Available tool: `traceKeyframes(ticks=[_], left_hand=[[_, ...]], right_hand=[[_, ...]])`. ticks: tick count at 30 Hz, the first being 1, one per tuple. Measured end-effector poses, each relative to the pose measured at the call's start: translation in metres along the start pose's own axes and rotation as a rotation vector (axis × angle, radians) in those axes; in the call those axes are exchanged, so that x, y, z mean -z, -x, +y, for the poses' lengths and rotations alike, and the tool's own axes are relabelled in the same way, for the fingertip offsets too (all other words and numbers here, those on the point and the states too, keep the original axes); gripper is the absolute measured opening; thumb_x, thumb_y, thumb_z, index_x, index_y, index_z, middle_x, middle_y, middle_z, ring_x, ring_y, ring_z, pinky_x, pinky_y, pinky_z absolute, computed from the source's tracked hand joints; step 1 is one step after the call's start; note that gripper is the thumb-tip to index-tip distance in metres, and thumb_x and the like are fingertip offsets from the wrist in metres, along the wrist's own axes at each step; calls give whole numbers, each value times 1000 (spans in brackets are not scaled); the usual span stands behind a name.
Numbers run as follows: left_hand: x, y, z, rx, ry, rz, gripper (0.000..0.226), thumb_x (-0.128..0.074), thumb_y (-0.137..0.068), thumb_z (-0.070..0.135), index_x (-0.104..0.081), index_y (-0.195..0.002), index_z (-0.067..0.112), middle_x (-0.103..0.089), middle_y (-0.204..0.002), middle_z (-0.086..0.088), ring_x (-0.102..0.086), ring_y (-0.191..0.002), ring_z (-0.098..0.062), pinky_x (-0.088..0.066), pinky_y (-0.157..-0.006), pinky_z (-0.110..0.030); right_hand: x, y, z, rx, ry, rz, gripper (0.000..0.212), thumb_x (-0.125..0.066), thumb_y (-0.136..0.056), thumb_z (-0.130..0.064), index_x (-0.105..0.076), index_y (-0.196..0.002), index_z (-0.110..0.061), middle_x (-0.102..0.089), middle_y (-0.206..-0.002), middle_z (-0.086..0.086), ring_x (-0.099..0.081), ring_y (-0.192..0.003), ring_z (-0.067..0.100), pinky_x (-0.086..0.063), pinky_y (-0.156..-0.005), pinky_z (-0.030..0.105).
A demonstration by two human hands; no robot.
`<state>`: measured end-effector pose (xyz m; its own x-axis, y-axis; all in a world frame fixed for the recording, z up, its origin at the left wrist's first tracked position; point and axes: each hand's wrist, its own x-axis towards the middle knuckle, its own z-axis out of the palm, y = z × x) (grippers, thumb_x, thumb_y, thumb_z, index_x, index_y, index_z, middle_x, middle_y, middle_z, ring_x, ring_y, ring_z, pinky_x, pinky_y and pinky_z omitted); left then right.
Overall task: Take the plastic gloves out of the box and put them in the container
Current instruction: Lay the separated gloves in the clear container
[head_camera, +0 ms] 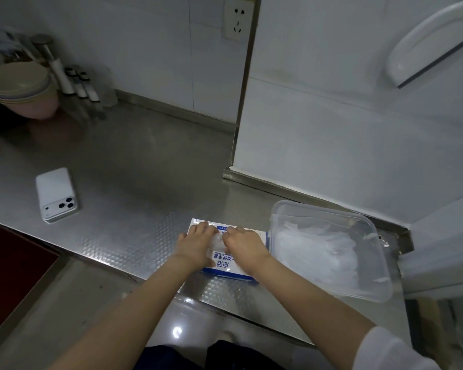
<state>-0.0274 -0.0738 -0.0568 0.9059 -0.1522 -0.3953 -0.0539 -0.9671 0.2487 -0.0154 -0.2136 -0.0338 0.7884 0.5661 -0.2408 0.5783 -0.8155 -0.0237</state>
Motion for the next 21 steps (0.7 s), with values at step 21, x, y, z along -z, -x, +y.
traceKeyframes(ticks=[21], left_hand=[[-4,-3,1,25,16,-20,82,-72,-79,39,-23,-144,28,-13,-156,0,-13,-143,-21,-20,-113,-44]], right_hand=[[25,-1,34,-333,-468,-120,37,-68,-86,-23,-53,-117,-7,-59,-112,11,-59,-102,27,-46,-82,33]])
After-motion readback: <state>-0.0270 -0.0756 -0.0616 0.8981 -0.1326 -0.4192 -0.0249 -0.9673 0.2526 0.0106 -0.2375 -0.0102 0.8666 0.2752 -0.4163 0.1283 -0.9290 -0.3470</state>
